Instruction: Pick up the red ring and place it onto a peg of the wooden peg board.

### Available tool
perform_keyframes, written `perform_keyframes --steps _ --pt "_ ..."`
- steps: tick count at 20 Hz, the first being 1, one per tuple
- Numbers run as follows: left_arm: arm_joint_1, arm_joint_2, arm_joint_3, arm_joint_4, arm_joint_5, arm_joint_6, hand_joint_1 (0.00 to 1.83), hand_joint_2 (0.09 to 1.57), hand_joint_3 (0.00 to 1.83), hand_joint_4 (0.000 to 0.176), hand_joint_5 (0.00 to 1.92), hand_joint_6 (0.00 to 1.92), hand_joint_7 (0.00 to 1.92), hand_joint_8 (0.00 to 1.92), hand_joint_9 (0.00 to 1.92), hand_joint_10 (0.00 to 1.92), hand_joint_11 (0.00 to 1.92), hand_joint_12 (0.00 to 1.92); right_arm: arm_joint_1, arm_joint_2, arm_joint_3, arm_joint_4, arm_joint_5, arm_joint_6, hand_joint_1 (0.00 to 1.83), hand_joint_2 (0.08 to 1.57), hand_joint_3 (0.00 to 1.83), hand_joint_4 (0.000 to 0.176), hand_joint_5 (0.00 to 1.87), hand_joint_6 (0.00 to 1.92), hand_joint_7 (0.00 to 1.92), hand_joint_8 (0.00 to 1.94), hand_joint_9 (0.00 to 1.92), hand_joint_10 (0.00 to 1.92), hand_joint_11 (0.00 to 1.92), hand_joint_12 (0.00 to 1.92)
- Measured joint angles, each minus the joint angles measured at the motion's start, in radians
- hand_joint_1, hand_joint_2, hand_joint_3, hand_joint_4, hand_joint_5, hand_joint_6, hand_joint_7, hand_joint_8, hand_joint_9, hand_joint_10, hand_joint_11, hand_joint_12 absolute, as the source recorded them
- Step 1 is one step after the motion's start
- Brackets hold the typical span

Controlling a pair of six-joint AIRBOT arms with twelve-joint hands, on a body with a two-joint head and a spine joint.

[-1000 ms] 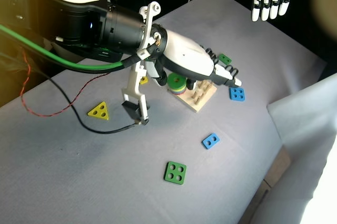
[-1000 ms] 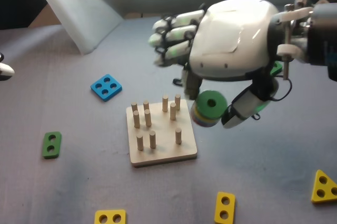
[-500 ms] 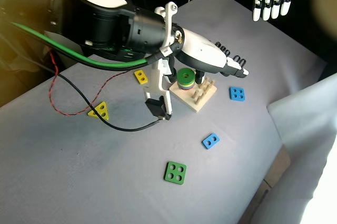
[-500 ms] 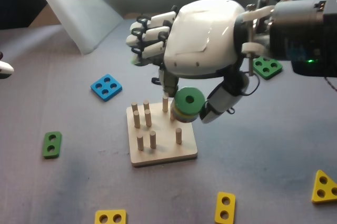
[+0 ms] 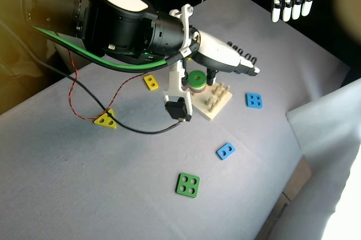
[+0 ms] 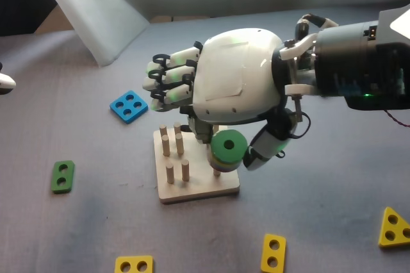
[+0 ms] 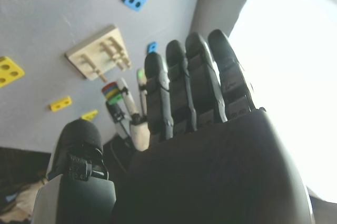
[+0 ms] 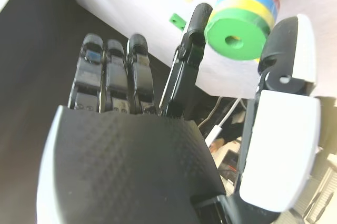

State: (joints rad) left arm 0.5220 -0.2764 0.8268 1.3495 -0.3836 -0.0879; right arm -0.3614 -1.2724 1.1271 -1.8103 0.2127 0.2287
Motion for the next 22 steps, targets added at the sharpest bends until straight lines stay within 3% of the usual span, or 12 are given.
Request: perform_keyframes --steps 7,11,13,22 --pt "0.0 0.0 0.0 0.0 0.0 0.0 0.0 1.26 0.0 0.0 0.37 0.0 0.35 0.0 0.27 0.0 0.0 0.48 -0.004 -0.038 0.035 -0.002 -0.007 0.001 1.09 1.0 0.0 0.176 1.23 0.56 0.24 0.0 0.01 0.0 0.0 0.0" --pt "0.0 0.0 0.0 0.0 0.0 0.0 0.0 1.26 0.0 0.0 0.37 0.0 0.35 0.0 0.28 0.0 0.0 0.49 -0.006 -0.043 0.035 -0.002 -0.011 0.001 1.07 1.03 0.0 0.176 1.16 0.68 0.24 0.01 0.0 0.0 0.0 0.0" --pt "0.0 0.0 0.0 0.0 0.0 0.0 0.0 1.26 0.0 0.0 0.36 0.0 0.35 0.0 0.27 0.0 0.0 0.48 -0.006 -0.044 0.035 -0.001 -0.01 0.001 1.08 1.01 0.0 0.176 1.2 0.61 0.28 0.01 0.02 0.0 0.0 0.0" --pt "0.0 0.0 0.0 0.0 0.0 0.0 0.0 1.26 0.0 0.0 0.38 0.0 0.37 0.0 0.29 0.0 0.0 0.55 -0.006 -0.04 0.035 -0.002 -0.012 0.006 1.06 1.03 0.0 0.176 1.14 0.71 0.23 0.01 0.0 0.0 0.0 0.0"
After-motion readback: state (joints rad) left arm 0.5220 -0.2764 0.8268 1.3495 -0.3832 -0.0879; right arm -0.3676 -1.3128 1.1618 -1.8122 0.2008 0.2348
